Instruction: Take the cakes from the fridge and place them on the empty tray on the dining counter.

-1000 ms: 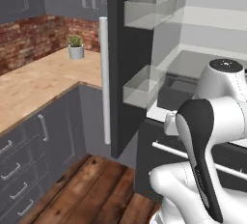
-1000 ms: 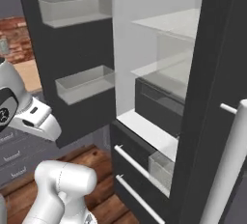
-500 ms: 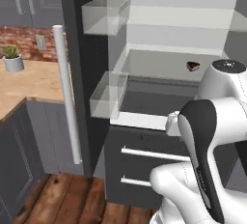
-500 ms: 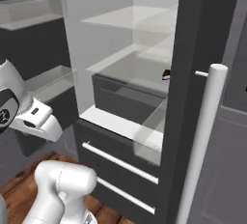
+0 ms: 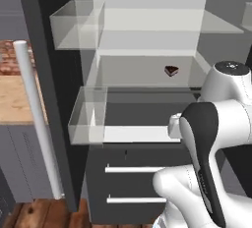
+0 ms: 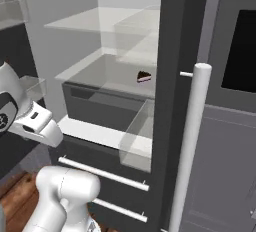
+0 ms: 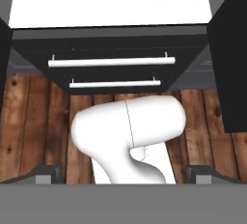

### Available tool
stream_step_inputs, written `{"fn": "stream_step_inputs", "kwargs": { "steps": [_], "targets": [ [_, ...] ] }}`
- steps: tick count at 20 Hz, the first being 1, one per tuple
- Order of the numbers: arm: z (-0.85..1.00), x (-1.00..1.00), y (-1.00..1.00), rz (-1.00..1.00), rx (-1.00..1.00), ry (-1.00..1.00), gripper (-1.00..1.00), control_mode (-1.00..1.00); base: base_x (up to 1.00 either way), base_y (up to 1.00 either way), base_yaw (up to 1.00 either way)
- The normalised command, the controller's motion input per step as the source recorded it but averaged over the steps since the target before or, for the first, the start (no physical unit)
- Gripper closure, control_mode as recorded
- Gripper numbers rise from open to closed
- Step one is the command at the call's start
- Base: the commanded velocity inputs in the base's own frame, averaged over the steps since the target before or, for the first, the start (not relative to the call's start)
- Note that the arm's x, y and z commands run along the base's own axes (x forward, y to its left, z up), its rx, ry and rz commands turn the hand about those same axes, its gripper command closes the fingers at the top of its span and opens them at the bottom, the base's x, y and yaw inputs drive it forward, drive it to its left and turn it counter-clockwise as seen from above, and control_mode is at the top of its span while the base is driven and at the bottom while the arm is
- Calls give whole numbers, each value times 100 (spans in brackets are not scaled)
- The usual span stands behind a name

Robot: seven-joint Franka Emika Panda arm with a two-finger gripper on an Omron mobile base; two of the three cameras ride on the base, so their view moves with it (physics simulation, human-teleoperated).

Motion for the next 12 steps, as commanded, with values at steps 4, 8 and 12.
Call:
{"fn": "stream_step_inputs", "kwargs": {
  "steps": [4,8,12],
  "targets": [
    [0,0,0,0,0,0,-100,100,61,3,-16],
    [0,0,0,0,0,0,-100,100,35,23,-17],
    [0,0,0,0,0,0,-100,100,50,51,-26]
  ]
}}
